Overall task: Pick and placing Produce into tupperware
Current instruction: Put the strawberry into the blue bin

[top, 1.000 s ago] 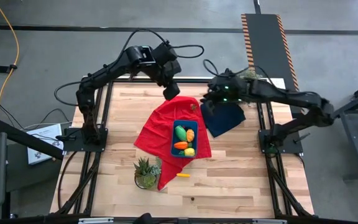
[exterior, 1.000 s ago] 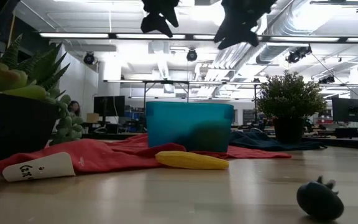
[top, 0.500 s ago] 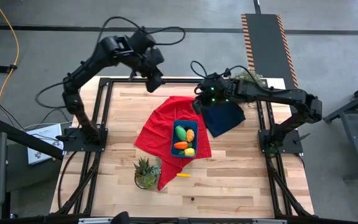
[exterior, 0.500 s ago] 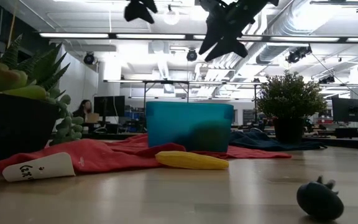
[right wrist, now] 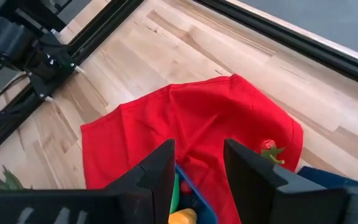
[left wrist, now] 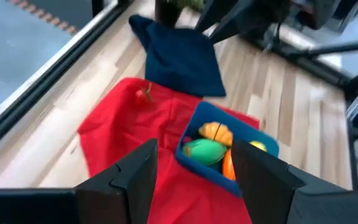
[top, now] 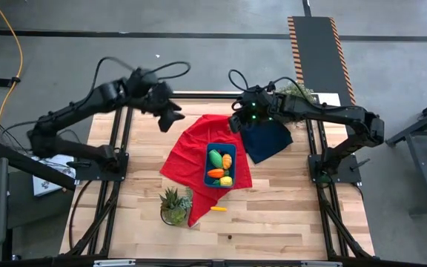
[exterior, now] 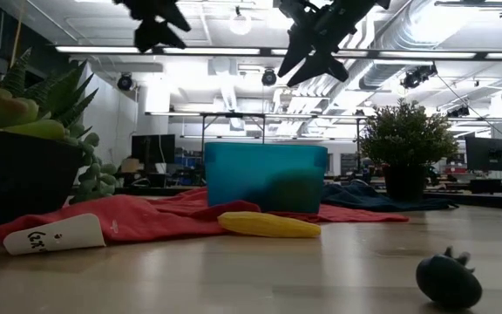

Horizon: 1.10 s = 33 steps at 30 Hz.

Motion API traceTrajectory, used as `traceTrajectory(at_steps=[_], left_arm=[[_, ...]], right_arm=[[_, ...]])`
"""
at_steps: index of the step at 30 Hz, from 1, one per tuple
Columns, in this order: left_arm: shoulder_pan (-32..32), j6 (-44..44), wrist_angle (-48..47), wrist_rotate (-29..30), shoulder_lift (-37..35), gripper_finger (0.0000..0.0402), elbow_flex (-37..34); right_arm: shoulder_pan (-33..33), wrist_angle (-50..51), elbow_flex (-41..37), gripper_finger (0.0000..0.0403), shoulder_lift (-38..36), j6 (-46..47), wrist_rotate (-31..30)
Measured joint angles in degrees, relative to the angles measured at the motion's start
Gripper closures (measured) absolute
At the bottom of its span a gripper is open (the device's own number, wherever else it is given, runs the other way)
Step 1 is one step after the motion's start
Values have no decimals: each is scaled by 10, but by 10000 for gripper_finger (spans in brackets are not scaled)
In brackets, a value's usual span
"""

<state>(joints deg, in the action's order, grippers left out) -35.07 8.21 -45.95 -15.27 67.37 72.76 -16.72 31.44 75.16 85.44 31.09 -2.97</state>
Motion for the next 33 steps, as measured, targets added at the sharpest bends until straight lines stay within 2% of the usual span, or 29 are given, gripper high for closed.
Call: traceTrajectory(at_steps=[6,11,18,28,33], left_arm=[[-2,91,147,-2,-109,208,-173],[-2,143,203,-4,-159,208,-237],[-2,161,207,-3,-167,208,-247],[-1,162,209,-6,-167,208,-247],[-1,163,209,-6,-167,208,-247]], right_arm=[[-26,0,0,273,1,6,12],[-61,-3,0,274,2,15,38],[-69,18,31,298,57,-6,78],[-92,264,235,303,222,-56,77],[-99,302,295,303,287,-97,95]])
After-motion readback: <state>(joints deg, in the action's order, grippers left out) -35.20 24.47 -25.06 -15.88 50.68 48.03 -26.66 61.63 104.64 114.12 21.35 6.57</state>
